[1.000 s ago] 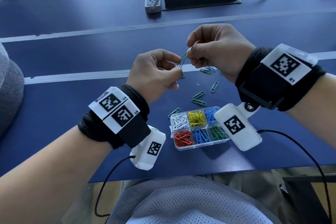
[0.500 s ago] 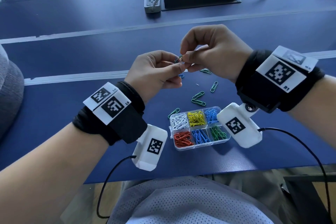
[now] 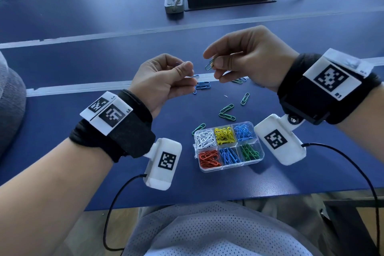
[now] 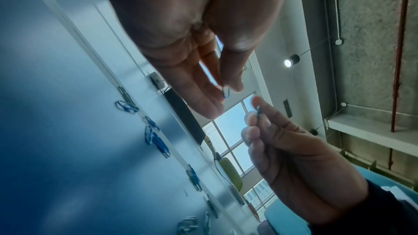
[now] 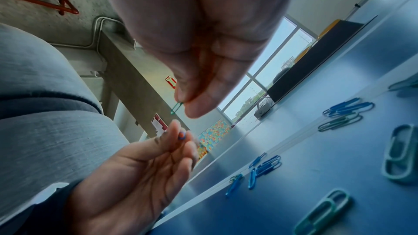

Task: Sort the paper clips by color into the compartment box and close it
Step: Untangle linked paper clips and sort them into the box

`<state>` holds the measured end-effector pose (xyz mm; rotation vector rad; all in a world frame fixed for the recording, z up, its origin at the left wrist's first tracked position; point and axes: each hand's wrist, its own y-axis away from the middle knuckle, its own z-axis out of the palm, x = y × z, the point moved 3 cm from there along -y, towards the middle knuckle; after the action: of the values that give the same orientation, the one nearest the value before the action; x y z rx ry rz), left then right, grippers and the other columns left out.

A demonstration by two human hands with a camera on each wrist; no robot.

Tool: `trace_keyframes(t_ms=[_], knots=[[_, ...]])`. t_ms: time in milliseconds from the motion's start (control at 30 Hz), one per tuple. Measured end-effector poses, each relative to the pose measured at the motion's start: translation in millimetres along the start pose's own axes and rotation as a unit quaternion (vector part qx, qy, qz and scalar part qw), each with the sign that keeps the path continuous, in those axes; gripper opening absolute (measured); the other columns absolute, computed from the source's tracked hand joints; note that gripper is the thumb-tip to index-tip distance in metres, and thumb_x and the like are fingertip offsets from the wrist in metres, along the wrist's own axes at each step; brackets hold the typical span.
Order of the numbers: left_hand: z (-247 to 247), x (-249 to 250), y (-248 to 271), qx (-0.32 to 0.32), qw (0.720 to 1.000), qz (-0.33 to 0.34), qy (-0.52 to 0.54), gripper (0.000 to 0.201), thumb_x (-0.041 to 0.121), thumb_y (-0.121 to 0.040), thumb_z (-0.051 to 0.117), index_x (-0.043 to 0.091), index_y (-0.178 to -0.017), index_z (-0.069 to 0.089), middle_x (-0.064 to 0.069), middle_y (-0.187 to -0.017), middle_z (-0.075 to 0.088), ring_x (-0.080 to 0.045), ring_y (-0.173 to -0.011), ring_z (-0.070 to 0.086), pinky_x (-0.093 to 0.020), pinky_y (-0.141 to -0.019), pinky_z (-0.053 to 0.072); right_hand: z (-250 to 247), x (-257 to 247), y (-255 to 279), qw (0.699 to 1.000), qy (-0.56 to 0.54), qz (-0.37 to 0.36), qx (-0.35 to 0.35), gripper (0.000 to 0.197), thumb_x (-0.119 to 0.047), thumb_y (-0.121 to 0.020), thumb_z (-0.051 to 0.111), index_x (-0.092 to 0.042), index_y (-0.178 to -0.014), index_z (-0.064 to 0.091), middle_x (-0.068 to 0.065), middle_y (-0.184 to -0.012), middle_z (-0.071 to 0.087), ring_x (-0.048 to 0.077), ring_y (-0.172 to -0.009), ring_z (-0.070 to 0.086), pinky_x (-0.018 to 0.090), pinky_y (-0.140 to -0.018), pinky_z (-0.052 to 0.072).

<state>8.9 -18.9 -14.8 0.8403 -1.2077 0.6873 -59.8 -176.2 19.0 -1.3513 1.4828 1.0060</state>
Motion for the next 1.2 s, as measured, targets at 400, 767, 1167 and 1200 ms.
trace_keyframes(t_ms=[400,767,1167,1200], knots=[[-4.4,-9.0,4.5,-0.087,0.947,-0.015,-0.31,0.017,0.0,-0.071,0.076,0.011,-0.078,0.064,-0.007,-0.061,0.061,-0.013,-0.05,0.06,-0.027,-0.061,0.058,-3.3,23.1,2.0,0.925,0.354,0.095,-0.095,0.015,-0.018,-0.081,0.068,-0.031,-0.078,0.073,-0.024,-0.047,0.059,-0.008,-0.049,0.052,0.01,-0.058,0.041],[-2.1,-4.3,-1.5,-0.104,0.885,0.01,-0.453,0.016,0.007,-0.077,0.071,0.019,-0.088,0.074,-0.005,-0.063,0.057,-0.019,-0.063,0.058,-0.03,-0.069,0.054,5.8,22.7,4.4,0.907,0.395,0.092,-0.115,0.024,-0.013,-0.081,0.06,-0.031,-0.095,0.067,-0.015,-0.064,0.062,0.003,-0.062,0.055,0.023,-0.074,0.046],[-14.0,5.2,-26.0,0.018,0.826,0.02,-0.563,0.033,0.003,-0.085,0.04,0.021,-0.088,0.067,-0.002,-0.074,0.06,-0.018,-0.061,0.054,-0.024,-0.06,0.045,4.7,25.3,-2.6,0.894,0.425,0.069,-0.124,0.026,-0.012,-0.077,0.046,-0.027,-0.074,0.067,-0.003,-0.063,0.064,0.01,-0.06,0.061,0.03,-0.073,0.053],[-14.6,3.4,-27.3,0.022,0.823,0.006,-0.568,0.033,0.002,-0.084,0.036,0.019,-0.086,0.064,-0.001,-0.069,0.055,-0.017,-0.056,0.05,-0.023,-0.054,0.04,4.2,26.2,-3.8,0.89,0.43,0.077,-0.13,0.027,-0.009,-0.077,0.044,-0.025,-0.069,0.064,0.001,-0.064,0.066,0.019,-0.065,0.064,0.031,-0.071,0.054]])
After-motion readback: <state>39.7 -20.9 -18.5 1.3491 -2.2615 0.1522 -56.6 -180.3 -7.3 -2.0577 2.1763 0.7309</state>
